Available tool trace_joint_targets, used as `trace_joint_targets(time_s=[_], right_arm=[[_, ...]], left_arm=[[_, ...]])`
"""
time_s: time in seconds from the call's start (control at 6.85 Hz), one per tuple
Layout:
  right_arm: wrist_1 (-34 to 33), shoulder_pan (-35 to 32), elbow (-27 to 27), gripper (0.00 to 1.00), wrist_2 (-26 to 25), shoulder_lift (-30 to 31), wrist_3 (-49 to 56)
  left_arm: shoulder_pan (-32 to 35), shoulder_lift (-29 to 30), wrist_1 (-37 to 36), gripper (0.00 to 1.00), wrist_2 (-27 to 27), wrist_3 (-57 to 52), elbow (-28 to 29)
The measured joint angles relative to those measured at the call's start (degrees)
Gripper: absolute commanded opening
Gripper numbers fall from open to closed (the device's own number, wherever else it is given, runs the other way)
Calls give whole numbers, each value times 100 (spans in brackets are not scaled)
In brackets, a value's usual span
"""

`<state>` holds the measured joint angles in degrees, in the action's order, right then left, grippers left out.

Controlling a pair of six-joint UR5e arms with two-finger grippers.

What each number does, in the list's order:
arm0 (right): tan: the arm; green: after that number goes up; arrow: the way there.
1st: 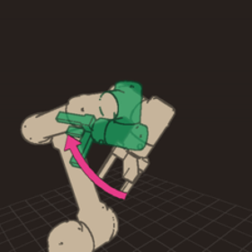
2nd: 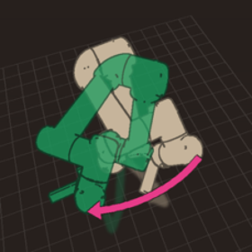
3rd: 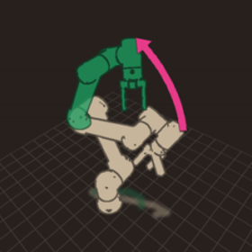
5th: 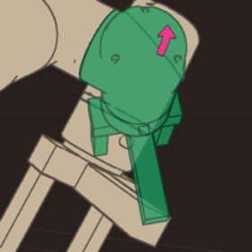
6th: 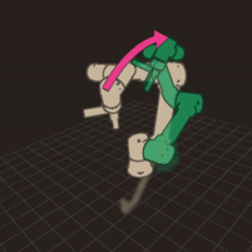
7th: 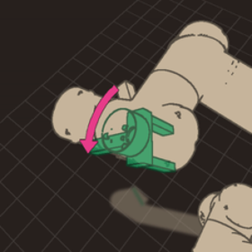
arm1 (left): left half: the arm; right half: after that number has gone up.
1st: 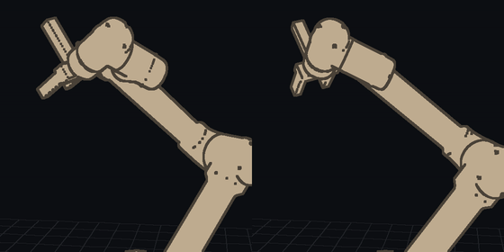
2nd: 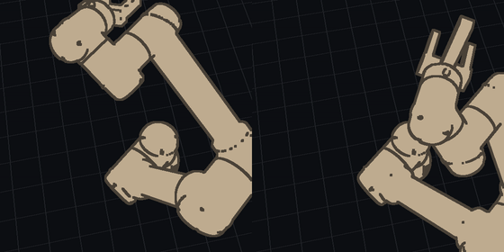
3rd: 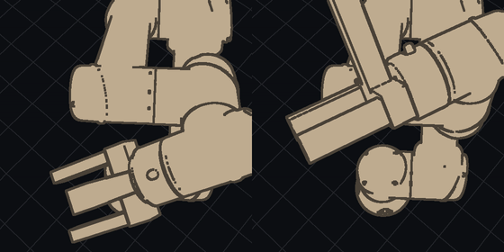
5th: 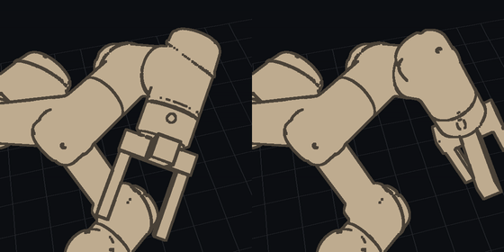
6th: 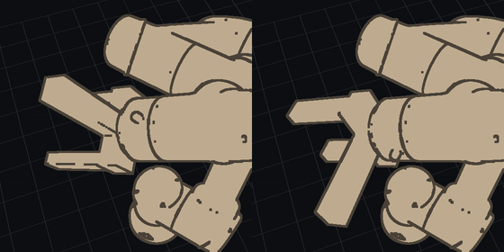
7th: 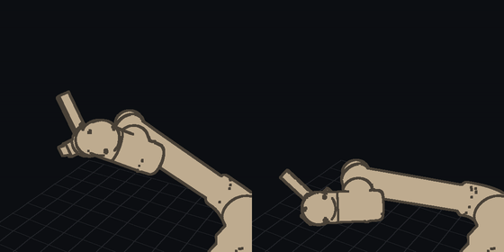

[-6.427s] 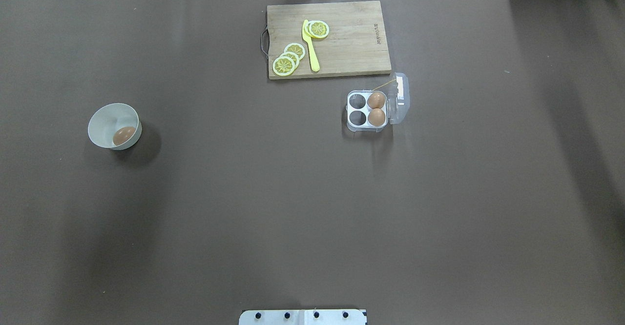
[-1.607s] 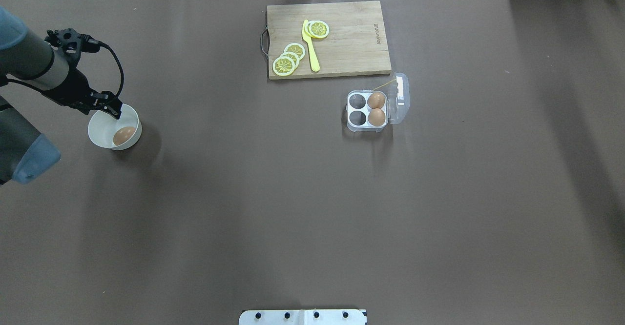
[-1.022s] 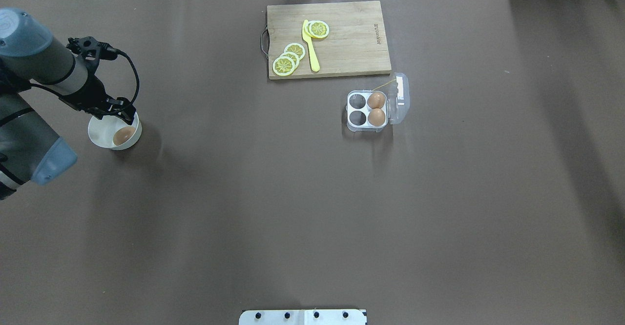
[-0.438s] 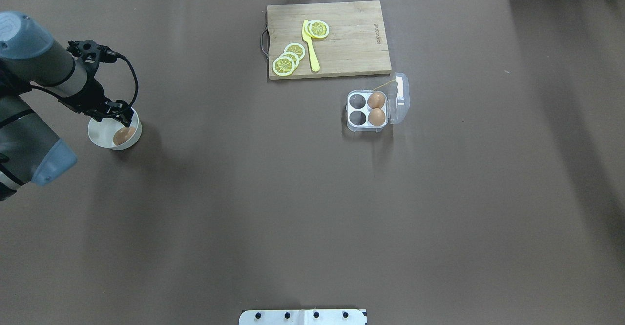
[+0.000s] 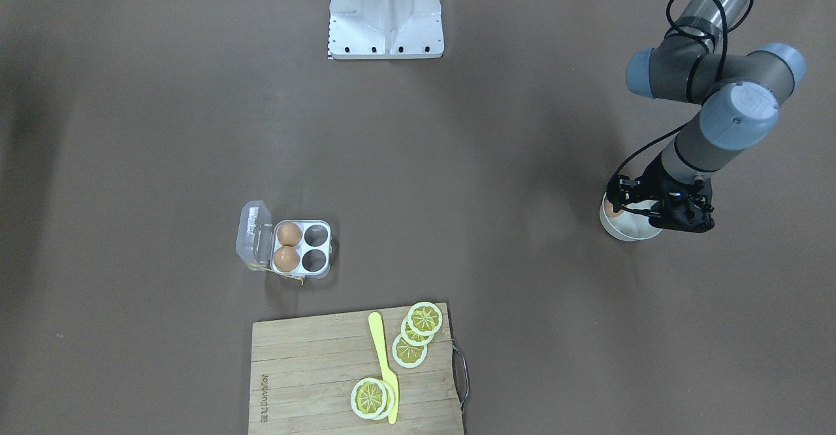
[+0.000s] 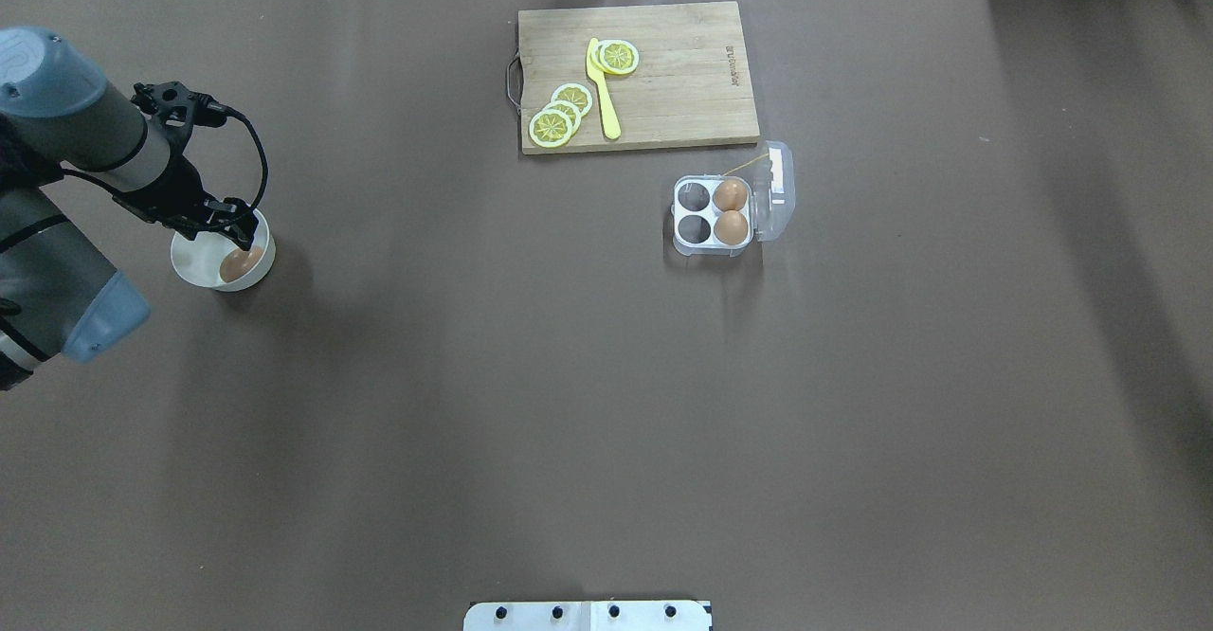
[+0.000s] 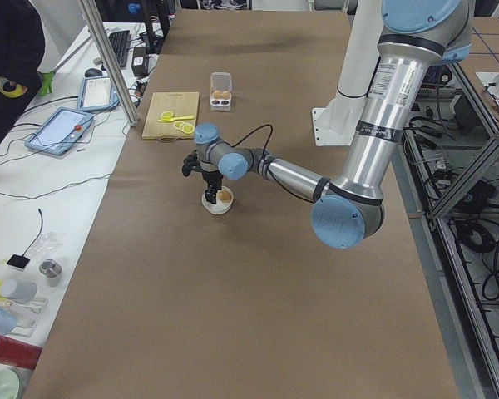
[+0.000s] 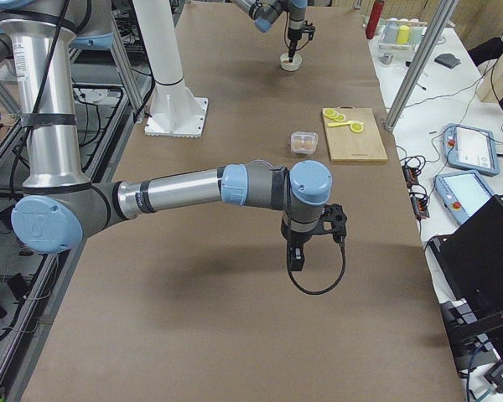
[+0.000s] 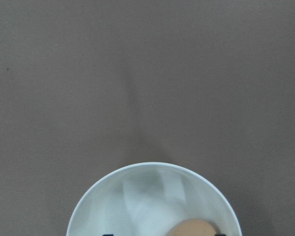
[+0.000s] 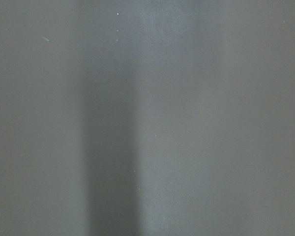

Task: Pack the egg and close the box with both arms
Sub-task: 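Lower the left gripper into the bowl and close it on the egg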

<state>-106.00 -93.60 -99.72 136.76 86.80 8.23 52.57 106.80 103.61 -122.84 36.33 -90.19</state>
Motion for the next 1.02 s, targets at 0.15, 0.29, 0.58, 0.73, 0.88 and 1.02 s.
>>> trace_joint_targets(time_s=[0.15,0.29,0.58,0.73,0.88,1.02], right_arm=[[0,0,-2,100,0,-11,2],[0,0,-3,100,0,-23,1],[0,0,-4,100,0,-35,0],[0,0,-3,100,-2,-34,0],[0,0,1,100,-6,-30,-3],[0,0,4,100,-8,-27,-3]], left_arm=[[0,-1,1,75,-11,5,2],[-1,-1,1,75,-32,13,-8],[-1,1,1,75,-53,20,-9],[-14,1,1,75,-55,34,-6],[-47,0,1,75,-56,50,-11],[-84,-1,1,75,-56,61,-19]])
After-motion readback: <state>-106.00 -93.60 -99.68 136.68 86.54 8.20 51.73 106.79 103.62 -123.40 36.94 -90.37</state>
